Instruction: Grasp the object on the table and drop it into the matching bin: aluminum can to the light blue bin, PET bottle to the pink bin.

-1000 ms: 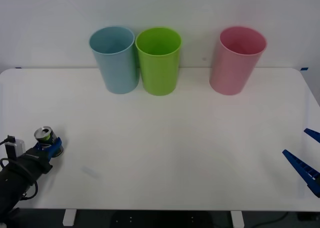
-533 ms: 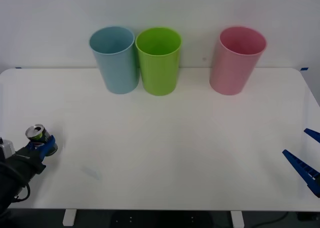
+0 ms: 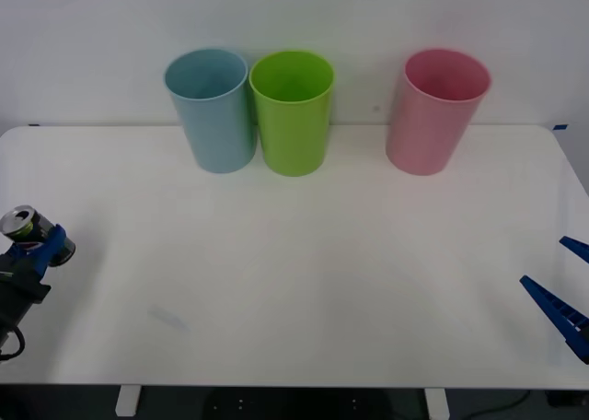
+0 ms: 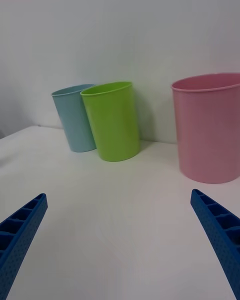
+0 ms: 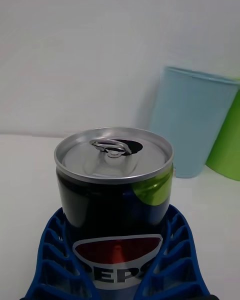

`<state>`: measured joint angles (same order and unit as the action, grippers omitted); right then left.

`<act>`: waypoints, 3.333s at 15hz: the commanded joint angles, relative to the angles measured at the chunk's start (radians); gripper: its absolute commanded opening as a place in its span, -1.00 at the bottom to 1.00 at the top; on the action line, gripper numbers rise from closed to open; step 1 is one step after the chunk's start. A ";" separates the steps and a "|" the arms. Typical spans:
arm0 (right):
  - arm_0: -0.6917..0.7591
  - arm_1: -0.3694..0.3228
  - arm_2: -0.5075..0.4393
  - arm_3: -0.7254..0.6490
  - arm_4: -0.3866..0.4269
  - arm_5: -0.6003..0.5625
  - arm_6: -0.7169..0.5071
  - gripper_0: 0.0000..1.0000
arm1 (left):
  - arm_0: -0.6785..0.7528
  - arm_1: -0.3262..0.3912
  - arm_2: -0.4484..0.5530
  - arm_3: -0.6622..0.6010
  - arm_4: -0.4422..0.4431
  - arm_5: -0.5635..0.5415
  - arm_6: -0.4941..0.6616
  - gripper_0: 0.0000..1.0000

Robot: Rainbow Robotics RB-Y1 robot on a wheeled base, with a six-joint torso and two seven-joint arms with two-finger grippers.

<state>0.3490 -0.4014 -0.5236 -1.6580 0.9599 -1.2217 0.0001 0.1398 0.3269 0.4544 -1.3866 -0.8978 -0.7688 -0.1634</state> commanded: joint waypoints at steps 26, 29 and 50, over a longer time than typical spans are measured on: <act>0.000 0.000 0.000 0.000 0.000 0.000 0.000 1.00 | -0.637 0.000 -0.129 0.040 -0.513 0.174 0.470 -1.00; 0.000 0.000 0.000 0.000 0.000 0.000 0.000 1.00 | -0.764 0.000 -0.141 0.190 -0.569 0.183 0.464 -1.00; 0.000 0.000 0.000 0.000 0.000 0.000 0.000 1.00 | -1.099 -0.022 -0.207 0.598 -0.708 0.329 0.441 -0.87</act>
<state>0.3491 -0.4014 -0.5236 -1.6580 0.9599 -1.2217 0.0001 -0.9587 0.3053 0.2473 -0.7879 -1.6062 -0.4393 0.2792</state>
